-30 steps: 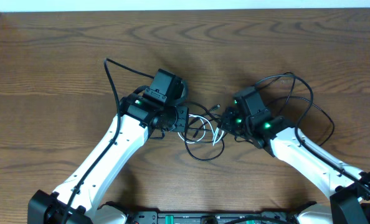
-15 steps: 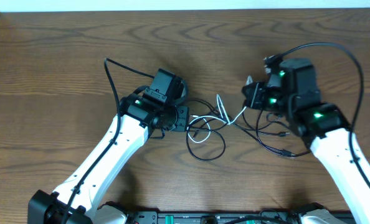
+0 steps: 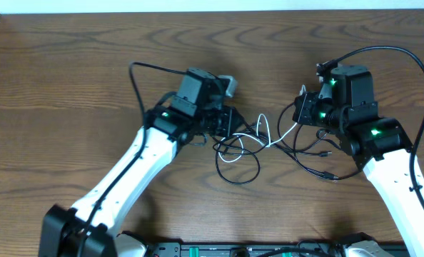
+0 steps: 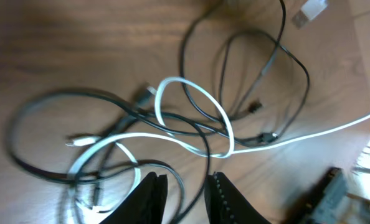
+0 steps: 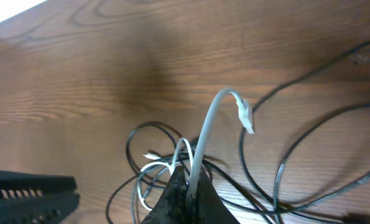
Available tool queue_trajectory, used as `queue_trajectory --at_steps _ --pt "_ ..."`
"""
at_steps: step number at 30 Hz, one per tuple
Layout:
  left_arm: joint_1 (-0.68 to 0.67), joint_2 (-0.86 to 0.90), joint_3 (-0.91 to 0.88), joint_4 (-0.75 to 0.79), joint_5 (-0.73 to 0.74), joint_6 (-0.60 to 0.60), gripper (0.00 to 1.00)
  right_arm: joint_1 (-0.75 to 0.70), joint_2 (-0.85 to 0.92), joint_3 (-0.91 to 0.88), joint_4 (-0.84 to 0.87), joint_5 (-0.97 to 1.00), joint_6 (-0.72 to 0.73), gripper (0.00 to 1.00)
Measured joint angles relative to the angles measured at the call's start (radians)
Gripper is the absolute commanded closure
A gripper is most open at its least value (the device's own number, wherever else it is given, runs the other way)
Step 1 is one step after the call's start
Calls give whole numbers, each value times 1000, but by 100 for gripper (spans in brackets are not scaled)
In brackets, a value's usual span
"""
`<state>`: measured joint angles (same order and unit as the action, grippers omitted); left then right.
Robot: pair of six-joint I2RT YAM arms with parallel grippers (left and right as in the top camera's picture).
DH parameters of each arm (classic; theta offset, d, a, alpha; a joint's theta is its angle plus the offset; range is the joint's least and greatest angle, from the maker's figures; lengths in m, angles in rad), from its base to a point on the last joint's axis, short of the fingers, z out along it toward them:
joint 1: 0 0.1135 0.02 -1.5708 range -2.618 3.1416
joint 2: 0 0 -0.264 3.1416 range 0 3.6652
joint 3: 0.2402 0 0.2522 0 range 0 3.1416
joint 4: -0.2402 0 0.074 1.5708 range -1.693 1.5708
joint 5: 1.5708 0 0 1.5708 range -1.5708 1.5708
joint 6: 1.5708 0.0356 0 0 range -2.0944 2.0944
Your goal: Untangle cables
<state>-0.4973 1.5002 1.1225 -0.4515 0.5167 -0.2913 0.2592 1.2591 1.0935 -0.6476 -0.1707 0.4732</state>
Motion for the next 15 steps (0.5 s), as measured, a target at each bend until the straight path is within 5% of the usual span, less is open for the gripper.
queue_trajectory --at_steps 15 --pt "-172 232 -2 206 111 -216 65 0 0 0 -30 38 -6 99"
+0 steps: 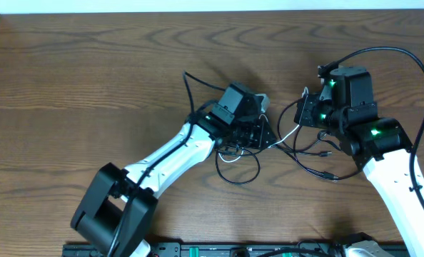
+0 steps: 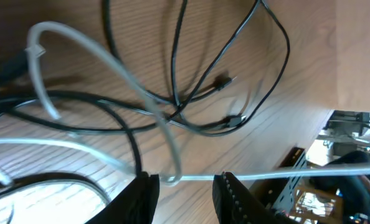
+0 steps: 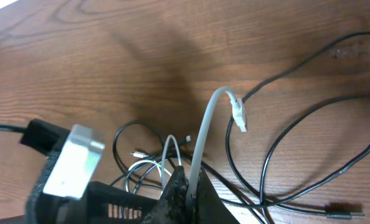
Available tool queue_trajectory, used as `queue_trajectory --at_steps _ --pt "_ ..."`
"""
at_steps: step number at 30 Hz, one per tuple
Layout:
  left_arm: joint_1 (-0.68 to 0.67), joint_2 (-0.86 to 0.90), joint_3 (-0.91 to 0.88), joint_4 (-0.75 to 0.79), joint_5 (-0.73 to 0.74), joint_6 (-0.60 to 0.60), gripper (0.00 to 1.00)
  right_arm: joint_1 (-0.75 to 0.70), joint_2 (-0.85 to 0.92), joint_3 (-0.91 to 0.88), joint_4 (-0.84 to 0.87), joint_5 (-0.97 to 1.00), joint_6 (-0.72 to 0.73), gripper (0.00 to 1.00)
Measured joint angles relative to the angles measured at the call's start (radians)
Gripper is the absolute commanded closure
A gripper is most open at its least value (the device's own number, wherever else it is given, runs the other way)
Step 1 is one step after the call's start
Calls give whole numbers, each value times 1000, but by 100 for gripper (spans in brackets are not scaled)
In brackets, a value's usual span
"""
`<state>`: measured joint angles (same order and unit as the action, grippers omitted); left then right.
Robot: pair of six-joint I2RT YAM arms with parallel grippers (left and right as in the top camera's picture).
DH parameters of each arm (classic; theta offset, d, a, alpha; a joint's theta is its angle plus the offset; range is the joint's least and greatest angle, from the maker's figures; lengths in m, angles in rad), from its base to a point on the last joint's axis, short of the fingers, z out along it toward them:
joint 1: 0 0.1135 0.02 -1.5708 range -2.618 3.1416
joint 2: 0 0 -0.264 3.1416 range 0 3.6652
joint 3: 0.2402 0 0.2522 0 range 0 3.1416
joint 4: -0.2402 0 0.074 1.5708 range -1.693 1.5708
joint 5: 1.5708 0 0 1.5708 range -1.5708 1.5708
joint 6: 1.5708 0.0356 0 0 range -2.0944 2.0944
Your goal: Untangle cables
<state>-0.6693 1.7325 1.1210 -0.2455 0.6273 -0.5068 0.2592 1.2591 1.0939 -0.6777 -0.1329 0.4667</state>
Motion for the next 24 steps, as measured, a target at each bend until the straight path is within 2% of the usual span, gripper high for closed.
queue_trajectory --at_steps 6,8,9,15,19,20,24 --pt "-5 19 0 48 -5 -51 68 0 0 0 -6 3 -1 99" --pt "-5 20 0 49 -13 -63 80 0 0 0 -6 3 -1 99" --pt "-5 20 0 49 -16 -68 92 0 0 0 -7 3 -1 99" --pt "-2 20 -2 87 4 -116 93 0 0 0 -30 46 -1 99" --pt "39 21 -5 248 158 -213 93 0 0 0 -68 107 -3 99" --pt "76 22 -13 383 255 -296 92 0 0 0 -82 134 -4 99" --pt "168 20 -19 732 439 -547 93 0 9 2 -107 182 -4 99"
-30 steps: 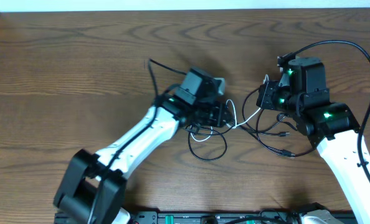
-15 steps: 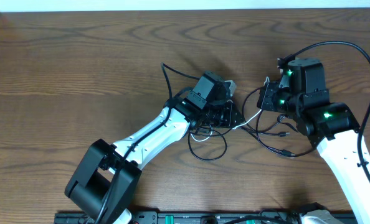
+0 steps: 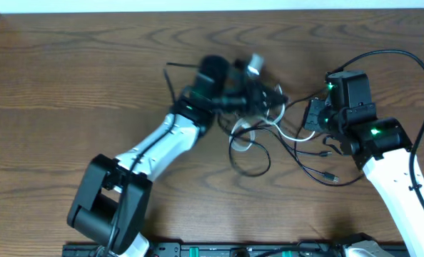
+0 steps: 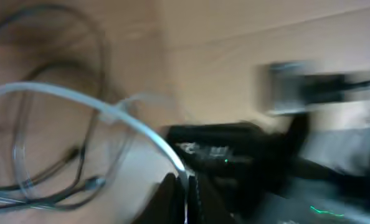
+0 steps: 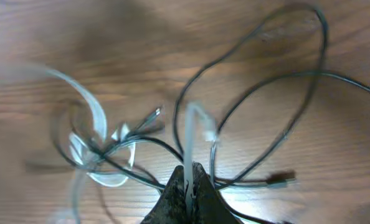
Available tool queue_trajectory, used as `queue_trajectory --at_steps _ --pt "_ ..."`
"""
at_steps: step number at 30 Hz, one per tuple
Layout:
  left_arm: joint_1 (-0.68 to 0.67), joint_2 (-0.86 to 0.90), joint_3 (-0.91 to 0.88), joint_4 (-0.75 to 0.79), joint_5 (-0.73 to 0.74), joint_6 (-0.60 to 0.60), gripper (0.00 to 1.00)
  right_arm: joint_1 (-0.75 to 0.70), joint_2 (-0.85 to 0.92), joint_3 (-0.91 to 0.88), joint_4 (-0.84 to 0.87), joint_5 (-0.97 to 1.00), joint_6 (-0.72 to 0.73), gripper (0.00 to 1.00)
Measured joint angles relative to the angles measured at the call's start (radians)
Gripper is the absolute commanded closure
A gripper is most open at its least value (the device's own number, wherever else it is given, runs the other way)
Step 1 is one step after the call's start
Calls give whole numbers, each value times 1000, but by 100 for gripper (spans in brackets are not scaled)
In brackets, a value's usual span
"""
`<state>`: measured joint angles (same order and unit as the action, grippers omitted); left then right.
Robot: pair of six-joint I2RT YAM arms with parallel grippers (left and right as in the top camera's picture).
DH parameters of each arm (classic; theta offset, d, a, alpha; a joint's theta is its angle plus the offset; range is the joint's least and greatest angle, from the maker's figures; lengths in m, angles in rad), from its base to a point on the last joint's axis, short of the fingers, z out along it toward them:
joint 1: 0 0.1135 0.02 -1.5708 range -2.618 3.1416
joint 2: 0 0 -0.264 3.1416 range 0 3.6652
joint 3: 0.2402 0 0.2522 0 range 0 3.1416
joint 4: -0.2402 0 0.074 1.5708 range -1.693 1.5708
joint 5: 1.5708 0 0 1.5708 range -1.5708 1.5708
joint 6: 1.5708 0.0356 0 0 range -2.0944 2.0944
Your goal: Untangle cables
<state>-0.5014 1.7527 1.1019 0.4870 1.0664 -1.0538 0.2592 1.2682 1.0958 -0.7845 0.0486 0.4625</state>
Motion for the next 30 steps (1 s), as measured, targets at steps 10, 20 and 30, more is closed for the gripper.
queue_trajectory --at_steps 10,20,30 --pt "208 -2 3 799 216 -753 93 -10 134 1 -35 68 0 99" --pt "325 -5 3 887 249 -970 93 -174 148 1 -40 123 0 99" --pt "444 -5 3 887 346 -969 93 -360 148 1 -70 122 -4 99"
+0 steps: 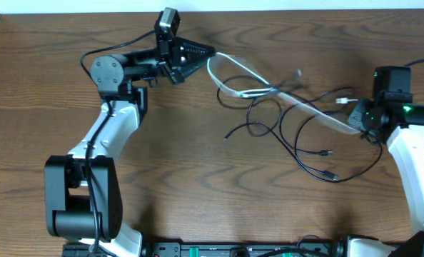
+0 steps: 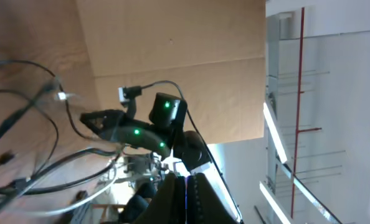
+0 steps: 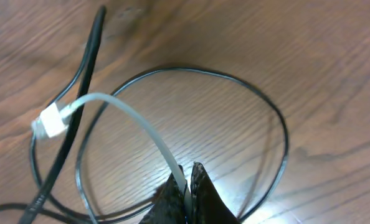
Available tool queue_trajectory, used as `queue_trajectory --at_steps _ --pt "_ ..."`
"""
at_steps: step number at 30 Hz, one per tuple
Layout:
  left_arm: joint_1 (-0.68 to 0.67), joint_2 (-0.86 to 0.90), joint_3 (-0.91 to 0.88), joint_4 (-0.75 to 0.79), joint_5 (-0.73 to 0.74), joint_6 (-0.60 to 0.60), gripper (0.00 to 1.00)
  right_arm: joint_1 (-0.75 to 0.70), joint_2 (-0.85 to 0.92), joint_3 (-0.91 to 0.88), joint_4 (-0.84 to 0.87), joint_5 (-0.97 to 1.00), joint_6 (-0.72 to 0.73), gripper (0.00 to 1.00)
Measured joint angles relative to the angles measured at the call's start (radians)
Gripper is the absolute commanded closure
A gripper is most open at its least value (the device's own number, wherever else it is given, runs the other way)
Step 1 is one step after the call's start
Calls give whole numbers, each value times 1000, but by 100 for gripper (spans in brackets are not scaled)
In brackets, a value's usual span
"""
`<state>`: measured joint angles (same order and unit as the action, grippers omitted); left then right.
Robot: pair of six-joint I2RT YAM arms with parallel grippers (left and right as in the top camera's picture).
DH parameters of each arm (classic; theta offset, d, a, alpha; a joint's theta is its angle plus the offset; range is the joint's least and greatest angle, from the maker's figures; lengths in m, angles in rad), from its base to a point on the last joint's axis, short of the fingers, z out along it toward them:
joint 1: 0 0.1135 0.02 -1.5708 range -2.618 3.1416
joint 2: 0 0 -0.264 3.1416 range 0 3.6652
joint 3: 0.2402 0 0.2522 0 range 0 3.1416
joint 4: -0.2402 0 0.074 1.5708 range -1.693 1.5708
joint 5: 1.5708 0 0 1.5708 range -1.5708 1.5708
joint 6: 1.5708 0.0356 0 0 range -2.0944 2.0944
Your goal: Untangle cables
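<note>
The white cable [image 1: 319,113] stretches in a long span across the table, over loose black cables [image 1: 331,175]. My left gripper [image 1: 210,51] is at the far edge, pointing right, shut on one end of the white cable; its closed fingers [image 2: 175,200] face the right arm. At the right side, my right gripper [image 1: 357,123] is shut on the white cable [image 3: 141,127] a little behind its white plug [image 3: 48,124]. A black cable loop [image 3: 260,102] lies on the wood under it.
The wooden table's [image 1: 69,185] far edge runs just behind the left gripper. Black cable ends with plugs [image 1: 326,152] lie spread at centre right. The right arm [image 2: 144,134] with its green lights shows in the left wrist view.
My left gripper was over the tangle at the table's centre and is now up at the far edge, further left. The right gripper has moved right. The white cable now spans between them.
At first my left gripper was open over the tangle while the right held the white cable. Then the left was open low among the cables. It was later shut on the white cable. Now both grippers are far apart and the cable is drawn out.
</note>
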<state>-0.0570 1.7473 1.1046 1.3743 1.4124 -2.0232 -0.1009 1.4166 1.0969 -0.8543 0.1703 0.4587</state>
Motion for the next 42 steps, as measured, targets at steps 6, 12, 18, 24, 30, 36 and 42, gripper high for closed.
queue_trajectory --at_steps 6,12,18,24,30,36,42 --pt "45 -1 0 -13 34 65 93 -80 0 0 -9 17 -17 99" --pt "42 -1 0 -147 98 222 92 -146 0 0 -16 11 -42 99" --pt "39 -1 0 -319 132 435 93 -152 0 0 13 -148 -154 46" --pt "13 -3 1 -519 135 635 93 -152 0 0 55 -290 -210 46" --pt "-16 -4 1 -681 67 775 93 -152 0 0 59 -372 -232 42" --pt "-16 -8 5 -987 -142 869 92 -152 0 0 91 -442 -257 44" --pt "-20 -8 5 -1263 -322 1054 93 -152 0 0 147 -595 -312 37"
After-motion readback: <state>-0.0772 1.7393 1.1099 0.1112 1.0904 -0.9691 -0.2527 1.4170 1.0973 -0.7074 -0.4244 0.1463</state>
